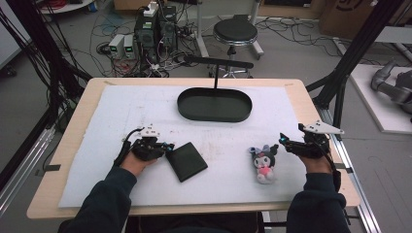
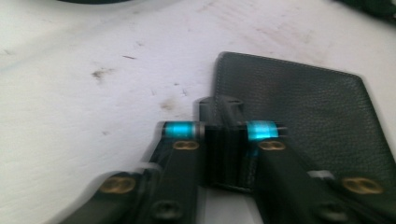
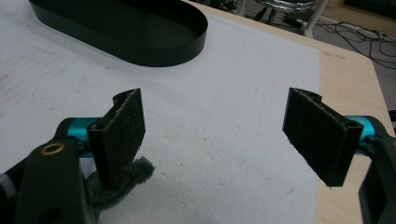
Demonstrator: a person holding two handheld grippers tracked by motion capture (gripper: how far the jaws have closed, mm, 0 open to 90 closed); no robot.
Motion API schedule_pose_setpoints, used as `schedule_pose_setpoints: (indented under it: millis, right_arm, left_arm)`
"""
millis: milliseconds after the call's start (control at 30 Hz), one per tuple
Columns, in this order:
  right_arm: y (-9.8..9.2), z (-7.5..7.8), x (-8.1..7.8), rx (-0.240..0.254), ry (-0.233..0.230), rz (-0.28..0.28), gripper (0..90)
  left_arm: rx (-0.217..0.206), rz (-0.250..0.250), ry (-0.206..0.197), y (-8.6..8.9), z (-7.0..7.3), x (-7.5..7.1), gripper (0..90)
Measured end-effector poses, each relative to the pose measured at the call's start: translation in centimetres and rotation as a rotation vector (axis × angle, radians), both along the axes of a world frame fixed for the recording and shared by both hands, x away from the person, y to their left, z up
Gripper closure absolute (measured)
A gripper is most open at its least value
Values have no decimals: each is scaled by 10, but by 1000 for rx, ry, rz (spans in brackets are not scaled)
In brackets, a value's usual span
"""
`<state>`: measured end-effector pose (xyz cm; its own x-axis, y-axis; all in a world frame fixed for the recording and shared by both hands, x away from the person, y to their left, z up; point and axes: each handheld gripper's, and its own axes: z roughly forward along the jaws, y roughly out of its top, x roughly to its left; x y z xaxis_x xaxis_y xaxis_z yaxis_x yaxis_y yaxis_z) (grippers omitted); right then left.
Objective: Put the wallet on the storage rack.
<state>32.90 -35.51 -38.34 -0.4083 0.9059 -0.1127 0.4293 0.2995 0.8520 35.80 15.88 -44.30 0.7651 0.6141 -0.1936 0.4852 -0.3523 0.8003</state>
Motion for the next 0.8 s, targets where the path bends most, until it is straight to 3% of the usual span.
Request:
schedule_pose_setpoints:
  millis: [100, 167, 200, 233, 267, 300, 333, 367, 400, 433, 500, 533, 600, 733, 800]
  right_arm:
    - [1, -1, 0, -2, 3, 3, 214]
    - [1, -1, 0, 0, 6, 3, 215]
    - [1, -1, 0, 0, 6, 3, 215]
    - [1, -1, 0, -4, 3, 7, 215]
    - [1, -1, 0, -3, 4, 7, 215]
    - [1, -1, 0, -4, 5, 7, 215]
    - [1, -1, 0, -4, 5, 7, 214]
    - [1, -1, 0, -4, 6, 6, 215]
    - [1, -1, 0, -4, 6, 6, 215]
    - [2, -1, 0, -3, 8, 6, 214]
    - [2, -2, 0, -3, 9, 7, 214]
    - [2, -2, 1, -5, 8, 7, 214]
    - [2, -2, 1, -5, 9, 9, 215]
    - [3, -1, 2, -4, 8, 10, 215]
    - [3, -1, 2, -6, 4, 8, 215]
  left_arm:
    - [-27, 3, -10, 1, 3, -1, 900]
    - [-44, 40, 19, 4, 0, 2, 895]
    - [-44, 40, 19, 4, 0, 2, 795]
    - [-74, 64, 94, 5, -4, 5, 610]
    - [-77, 60, 124, 5, -6, 6, 503]
    - [-68, 37, 142, 4, -9, 6, 447]
    - [-68, 37, 142, 4, -9, 6, 418]
    - [-72, 2, 136, 1, -9, 5, 399]
    - [-72, 2, 136, 1, -9, 5, 397]
    - [-37, -39, 105, -5, -9, 1, 391]
    - [-13, -41, 86, -8, -8, -1, 387]
    - [7, -78, 62, -11, -8, -3, 520]
    - [5, -73, 64, -11, -8, -3, 523]
    - [-57, -25, 110, -4, -9, 1, 640]
    - [-69, -24, 115, -2, -9, 1, 678]
